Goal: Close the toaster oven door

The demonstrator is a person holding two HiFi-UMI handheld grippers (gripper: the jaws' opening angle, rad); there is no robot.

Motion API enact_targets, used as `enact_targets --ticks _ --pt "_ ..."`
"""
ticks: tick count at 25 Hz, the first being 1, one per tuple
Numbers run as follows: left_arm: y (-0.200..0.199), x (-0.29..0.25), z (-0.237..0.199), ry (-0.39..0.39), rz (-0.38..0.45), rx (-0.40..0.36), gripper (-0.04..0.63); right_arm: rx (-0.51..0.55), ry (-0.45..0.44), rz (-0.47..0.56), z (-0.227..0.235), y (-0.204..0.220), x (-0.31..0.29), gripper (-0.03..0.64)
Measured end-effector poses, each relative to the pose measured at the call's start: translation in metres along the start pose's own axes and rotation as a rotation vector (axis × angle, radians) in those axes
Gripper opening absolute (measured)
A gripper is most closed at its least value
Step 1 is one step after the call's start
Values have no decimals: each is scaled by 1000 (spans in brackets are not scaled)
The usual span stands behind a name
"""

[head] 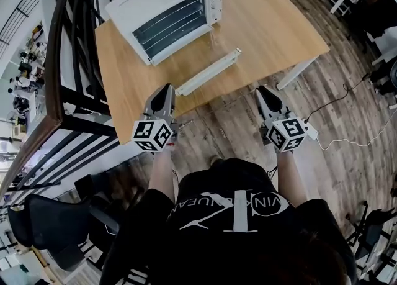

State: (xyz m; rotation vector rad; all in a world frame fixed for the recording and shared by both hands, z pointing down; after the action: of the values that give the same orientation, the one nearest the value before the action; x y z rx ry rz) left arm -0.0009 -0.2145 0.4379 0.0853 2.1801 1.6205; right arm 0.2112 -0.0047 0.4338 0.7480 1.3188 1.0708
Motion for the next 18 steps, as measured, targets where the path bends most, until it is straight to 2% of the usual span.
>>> enact_targets --ticks 7,18 --pt "-1 -2 -16 -29 21 25 -2 29 -20 -7 2 -13 -19 26" --pt "3 14 -17 -79 33 27 -2 7 -75 -21 -1 -8 -35 26"
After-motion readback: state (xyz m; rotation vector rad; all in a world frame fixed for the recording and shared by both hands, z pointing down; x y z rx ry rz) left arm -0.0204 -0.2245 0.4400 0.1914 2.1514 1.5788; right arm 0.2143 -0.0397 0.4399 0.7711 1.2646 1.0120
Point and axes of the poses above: the fingertips, and each gripper's own axes: x backward along the fingers, z to its right, y out of its underside, the point moved 3 cm from there along x, backward along the fingers, and after that the axes turned 15 degrees about -z, right-handed, at the moved point
